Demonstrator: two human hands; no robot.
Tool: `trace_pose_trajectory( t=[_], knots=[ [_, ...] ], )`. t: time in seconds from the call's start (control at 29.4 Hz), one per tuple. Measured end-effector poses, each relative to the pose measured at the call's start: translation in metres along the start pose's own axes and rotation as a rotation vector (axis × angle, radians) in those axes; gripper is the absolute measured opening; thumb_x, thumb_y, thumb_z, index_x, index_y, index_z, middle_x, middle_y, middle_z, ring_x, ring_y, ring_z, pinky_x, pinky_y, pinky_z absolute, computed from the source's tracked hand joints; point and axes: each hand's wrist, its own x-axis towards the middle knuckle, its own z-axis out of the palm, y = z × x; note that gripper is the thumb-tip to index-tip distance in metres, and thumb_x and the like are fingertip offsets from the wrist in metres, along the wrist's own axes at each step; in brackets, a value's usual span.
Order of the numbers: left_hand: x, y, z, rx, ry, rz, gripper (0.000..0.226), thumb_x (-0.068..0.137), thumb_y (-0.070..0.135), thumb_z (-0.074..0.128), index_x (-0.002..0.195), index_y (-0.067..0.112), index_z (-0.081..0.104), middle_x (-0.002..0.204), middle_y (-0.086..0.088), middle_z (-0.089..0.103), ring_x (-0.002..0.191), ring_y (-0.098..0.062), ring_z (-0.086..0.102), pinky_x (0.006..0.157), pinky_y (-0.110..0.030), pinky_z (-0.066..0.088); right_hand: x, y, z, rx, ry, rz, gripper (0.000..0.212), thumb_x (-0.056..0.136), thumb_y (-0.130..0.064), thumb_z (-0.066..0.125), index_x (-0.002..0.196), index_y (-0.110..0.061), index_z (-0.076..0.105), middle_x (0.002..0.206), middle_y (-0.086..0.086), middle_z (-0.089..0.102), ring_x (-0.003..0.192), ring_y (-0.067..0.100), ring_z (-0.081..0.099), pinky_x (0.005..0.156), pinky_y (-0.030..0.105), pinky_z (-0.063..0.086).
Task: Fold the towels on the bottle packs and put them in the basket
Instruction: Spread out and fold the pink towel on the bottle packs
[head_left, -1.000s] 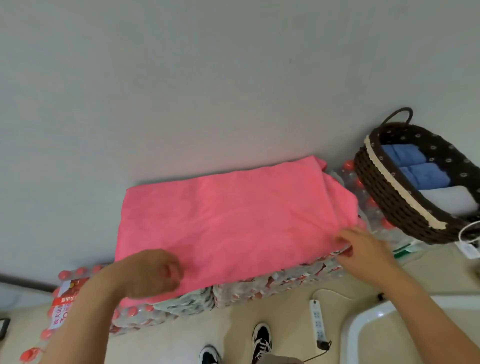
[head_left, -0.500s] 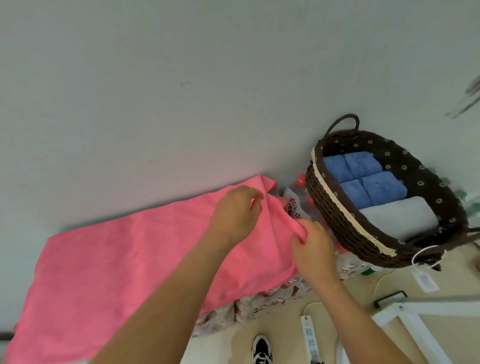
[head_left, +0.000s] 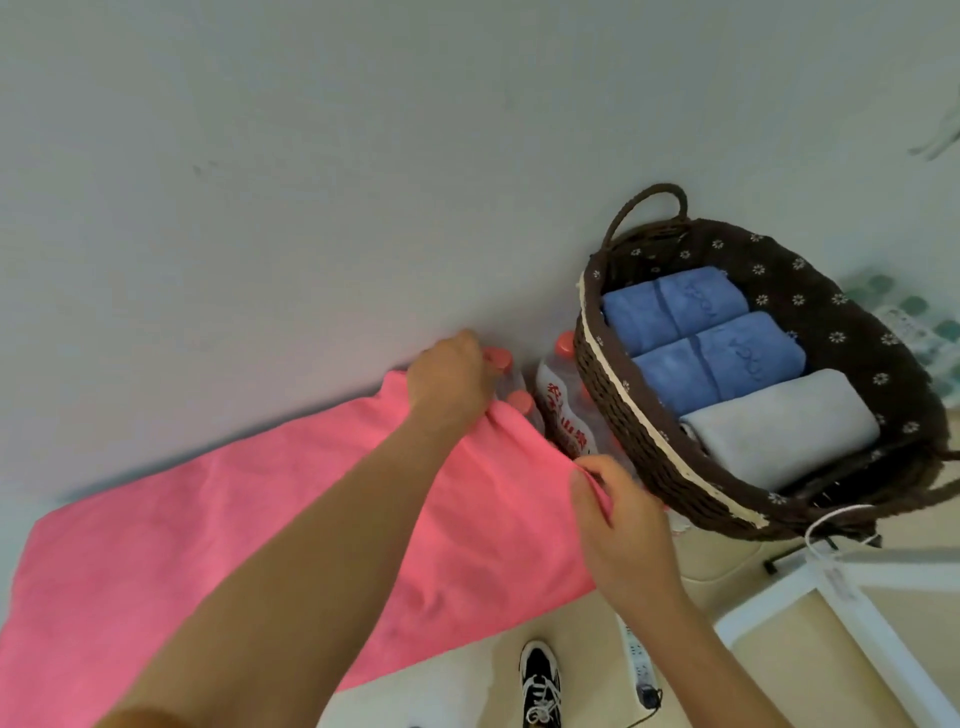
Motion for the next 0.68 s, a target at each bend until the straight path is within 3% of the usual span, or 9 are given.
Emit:
trace_pose_trajectory(
  t=[0.14, 0.24, 0.31, 0.41, 0.48, 0.54, 0.68],
  knots=[
    [0.016, 0.023, -0.004, -0.733, 0.099, -0.19, 0.016, 0.091, 0.023, 0.056, 0.089, 0.009, 0.064, 0.085, -0.007, 0.07, 0.081, -0.025, 0.065, 0.074, -0.029, 0.047, 0.001, 0.013, -0.002, 0.211, 0.092, 0.266, 0.016, 0.094, -0.02, 0.056, 0.079, -0.021, 0.061, 0.069, -0.007, 0.062, 0.064, 0.005, 0.054, 0.063, 0.025, 0.042],
    [0.014, 0.041, 0.006, -1.181, -0.045, -0.397, 0.028, 0.094, 0.02, 0.058, 0.067, 0.01, 0.061, 0.061, -0.006, 0.06, 0.053, -0.016, 0.053, 0.056, -0.025, 0.045, -0.005, 0.021, 0.0, 0.219, 0.095, 0.404, 0.025, 0.092, -0.025, 0.059, 0.068, -0.021, 0.061, 0.06, -0.009, 0.057, 0.06, 0.004, 0.049, 0.059, 0.021, 0.038],
    [0.011, 0.04, 0.013, -1.231, -0.065, -0.473, 0.031, 0.089, 0.017, 0.064, 0.059, 0.013, 0.061, 0.054, -0.004, 0.053, 0.049, -0.015, 0.043, 0.053, -0.025, 0.037, -0.007, 0.024, 0.002, 0.283, 0.104, 0.454, 0.023, 0.091, -0.022, 0.061, 0.069, -0.017, 0.065, 0.065, -0.002, 0.061, 0.061, 0.007, 0.05, 0.058, 0.022, 0.039],
    [0.015, 0.04, 0.016, -1.275, -0.049, -0.51, 0.025, 0.086, 0.015, 0.068, 0.061, 0.012, 0.066, 0.053, -0.004, 0.056, 0.047, -0.014, 0.045, 0.052, -0.024, 0.04, -0.009, 0.024, 0.001, 0.382, 0.071, 0.518, 0.021, 0.09, -0.02, 0.063, 0.072, -0.008, 0.065, 0.069, 0.005, 0.059, 0.065, 0.012, 0.05, 0.061, 0.024, 0.038],
    [0.016, 0.042, 0.016, -1.317, -0.082, -0.543, 0.023, 0.088, 0.017, 0.066, 0.066, 0.012, 0.064, 0.055, -0.005, 0.058, 0.047, -0.013, 0.048, 0.047, -0.021, 0.038, -0.013, 0.028, -0.001, 0.641, 0.022, 0.64, 0.007, 0.088, -0.015, 0.065, 0.087, -0.011, 0.07, 0.085, 0.005, 0.071, 0.078, 0.016, 0.061, 0.072, 0.03, 0.046],
    [0.014, 0.04, 0.015, -1.446, -0.129, -0.592, 0.02, 0.093, 0.017, 0.06, 0.073, 0.013, 0.059, 0.064, -0.005, 0.06, 0.052, -0.014, 0.051, 0.045, -0.02, 0.037, -0.019, 0.028, -0.004, 0.895, -0.033, 0.714, 0.017, 0.083, -0.007, 0.067, 0.099, -0.01, 0.071, 0.097, 0.007, 0.074, 0.086, 0.019, 0.067, 0.077, 0.035, 0.05],
    [-0.003, 0.024, -0.002, -1.703, -0.13, -0.648, 0.017, 0.098, 0.013, 0.046, 0.083, 0.014, 0.053, 0.069, -0.005, 0.058, 0.063, -0.017, 0.059, 0.053, -0.023, 0.049, -0.022, 0.008, -0.015, 0.604, -0.102, 0.448, 0.017, 0.081, -0.004, 0.071, 0.088, -0.019, 0.072, 0.086, 0.0, 0.074, 0.076, 0.013, 0.066, 0.068, 0.029, 0.051]
  ],
)
